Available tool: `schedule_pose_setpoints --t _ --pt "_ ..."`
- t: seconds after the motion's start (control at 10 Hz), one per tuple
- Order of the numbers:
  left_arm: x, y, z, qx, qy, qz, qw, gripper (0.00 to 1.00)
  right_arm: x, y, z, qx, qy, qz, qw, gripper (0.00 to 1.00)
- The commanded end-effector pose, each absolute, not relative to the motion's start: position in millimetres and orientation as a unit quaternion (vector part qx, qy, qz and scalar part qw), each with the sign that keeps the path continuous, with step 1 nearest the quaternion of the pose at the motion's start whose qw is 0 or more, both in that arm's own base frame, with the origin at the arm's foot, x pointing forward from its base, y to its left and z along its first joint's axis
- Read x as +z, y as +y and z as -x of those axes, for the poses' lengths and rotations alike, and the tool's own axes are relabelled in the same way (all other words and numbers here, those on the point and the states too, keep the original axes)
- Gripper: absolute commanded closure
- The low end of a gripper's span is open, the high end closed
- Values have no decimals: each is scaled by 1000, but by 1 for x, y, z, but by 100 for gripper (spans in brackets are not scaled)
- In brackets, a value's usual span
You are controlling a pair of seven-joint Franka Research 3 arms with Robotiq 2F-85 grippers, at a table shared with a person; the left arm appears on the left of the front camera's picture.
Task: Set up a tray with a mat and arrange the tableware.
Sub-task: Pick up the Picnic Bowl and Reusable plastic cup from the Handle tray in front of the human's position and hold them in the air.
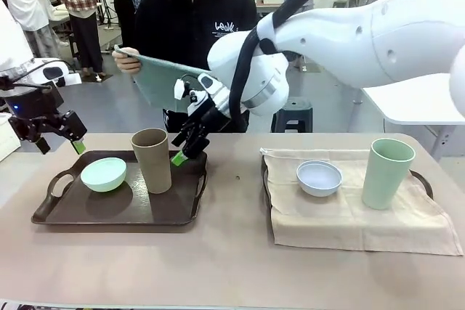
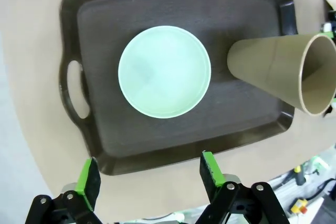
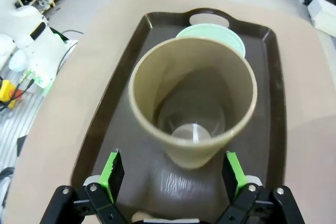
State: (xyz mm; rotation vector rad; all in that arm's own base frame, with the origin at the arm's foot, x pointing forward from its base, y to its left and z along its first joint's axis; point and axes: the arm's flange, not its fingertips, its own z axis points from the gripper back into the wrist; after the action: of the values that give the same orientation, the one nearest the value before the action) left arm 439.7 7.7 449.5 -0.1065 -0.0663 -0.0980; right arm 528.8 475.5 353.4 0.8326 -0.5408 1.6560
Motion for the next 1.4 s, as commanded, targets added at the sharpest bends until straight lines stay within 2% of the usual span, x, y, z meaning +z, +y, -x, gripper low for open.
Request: schedule_pose_setpoints --t 0.0,0.7,1.3 --pt "449 2 -449 -47 -25 65 996 1 347 505 -547 710 -232 -357 561 3" --pt "426 -11 -459 -60 0 67 996 1 326 535 -554 710 -212 -377 556 3" --pt "386 -1 -490 -18 -40 44 998 1 323 536 -551 720 -212 -381 540 3"
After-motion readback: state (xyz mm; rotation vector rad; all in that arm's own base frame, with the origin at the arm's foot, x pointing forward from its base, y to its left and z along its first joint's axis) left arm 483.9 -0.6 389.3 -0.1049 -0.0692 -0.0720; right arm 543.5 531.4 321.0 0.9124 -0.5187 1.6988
